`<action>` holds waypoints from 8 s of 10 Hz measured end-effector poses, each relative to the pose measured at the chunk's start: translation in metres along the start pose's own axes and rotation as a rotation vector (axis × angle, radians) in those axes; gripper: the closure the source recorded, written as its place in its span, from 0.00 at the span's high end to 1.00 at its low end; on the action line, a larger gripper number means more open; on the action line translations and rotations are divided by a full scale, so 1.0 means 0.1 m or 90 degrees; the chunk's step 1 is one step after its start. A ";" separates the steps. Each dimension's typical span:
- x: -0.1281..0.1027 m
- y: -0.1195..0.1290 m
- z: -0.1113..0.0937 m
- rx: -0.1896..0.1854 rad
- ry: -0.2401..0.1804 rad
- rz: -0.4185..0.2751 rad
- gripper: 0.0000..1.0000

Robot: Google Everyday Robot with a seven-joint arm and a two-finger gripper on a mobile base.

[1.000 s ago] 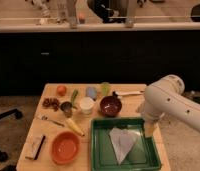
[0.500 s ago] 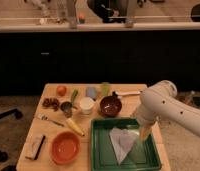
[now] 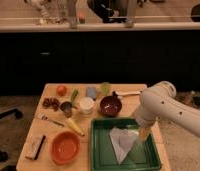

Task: Place towel in table surface

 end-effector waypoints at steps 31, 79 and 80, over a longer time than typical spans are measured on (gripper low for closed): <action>-0.68 0.15 1.39 -0.037 0.104 -0.181 0.80; -0.22 -1.56 0.21 0.047 0.151 -0.045 0.00; -0.11 -1.58 0.25 0.040 0.154 -0.036 0.00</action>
